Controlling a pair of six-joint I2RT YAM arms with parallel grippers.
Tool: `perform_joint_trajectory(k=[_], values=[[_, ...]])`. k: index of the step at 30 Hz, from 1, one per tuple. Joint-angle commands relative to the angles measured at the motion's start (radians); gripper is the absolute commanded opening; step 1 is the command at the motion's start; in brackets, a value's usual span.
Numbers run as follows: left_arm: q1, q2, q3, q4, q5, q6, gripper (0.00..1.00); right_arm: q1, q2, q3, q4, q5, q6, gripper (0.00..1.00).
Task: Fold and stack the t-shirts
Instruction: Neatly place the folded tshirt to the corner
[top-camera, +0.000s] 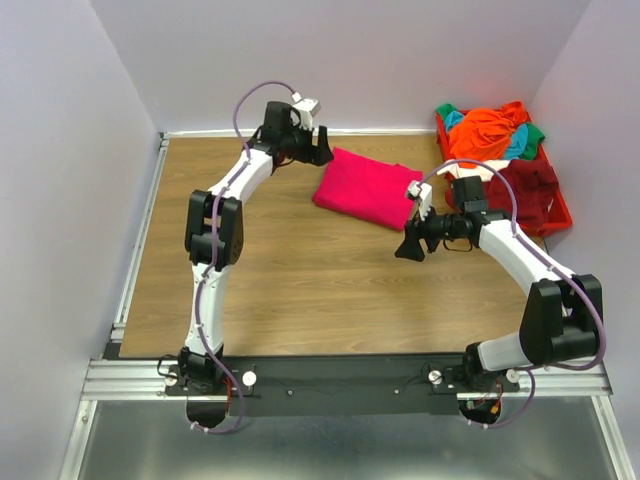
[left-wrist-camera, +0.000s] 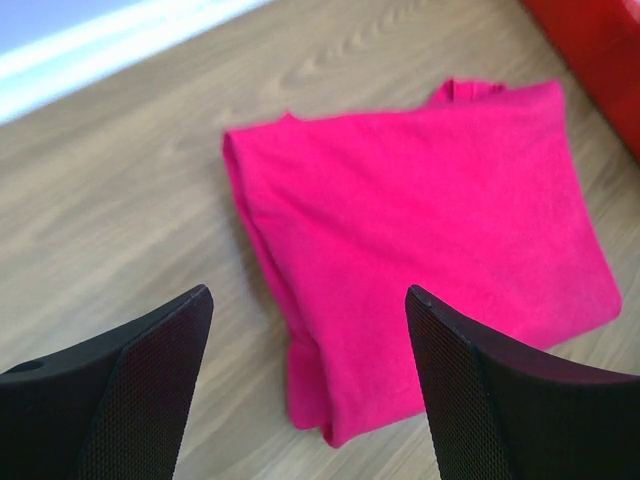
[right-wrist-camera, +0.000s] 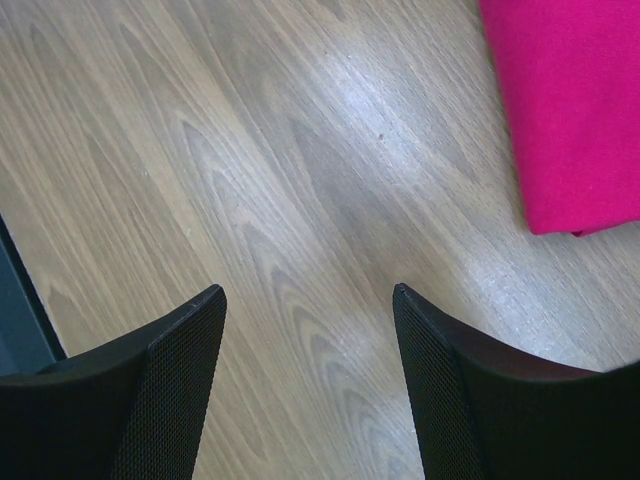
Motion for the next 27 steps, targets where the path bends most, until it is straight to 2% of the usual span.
perform_joint_trajectory(k=[1,5,13,16,17,20,23,24,26,27], values=[[-0.037,0.083,0.043,-0.123,-0.008,0.028,0.84,-0.009,-0.020,-0.016,-0.012,-0.034,-0.016,0.75],[-0.052,0.123,0.063,-0.160,-0.104,0.057,0.82,-0.015,-0.023,-0.017,-0.014,-0.043,-0.015,0.75],[-0.073,0.169,0.064,-0.235,-0.089,0.096,0.72,-0.016,-0.023,-0.016,-0.014,-0.043,-0.015,0.75],[-0.087,0.215,0.112,-0.310,-0.094,0.116,0.66,-0.018,-0.025,-0.016,-0.014,-0.045,-0.013,0.75],[-0.089,0.241,0.141,-0.330,-0.112,0.120,0.61,-0.021,-0.025,-0.016,-0.015,-0.043,-0.013,0.75],[-0.099,0.273,0.181,-0.396,-0.160,0.123,0.58,-0.025,-0.028,-0.017,-0.014,-0.048,-0.012,0.75],[-0.099,0.284,0.193,-0.433,-0.219,0.123,0.47,-0.029,-0.031,-0.017,-0.014,-0.053,-0.012,0.75],[-0.098,0.281,0.192,-0.436,-0.224,0.131,0.33,-0.030,-0.031,-0.017,-0.014,-0.053,-0.012,0.75],[-0.090,0.270,0.187,-0.448,-0.244,0.131,0.16,-0.030,-0.033,-0.016,-0.014,-0.053,-0.010,0.75],[-0.083,0.263,0.184,-0.451,-0.256,0.131,0.00,-0.032,-0.036,-0.017,-0.014,-0.053,-0.010,0.75]])
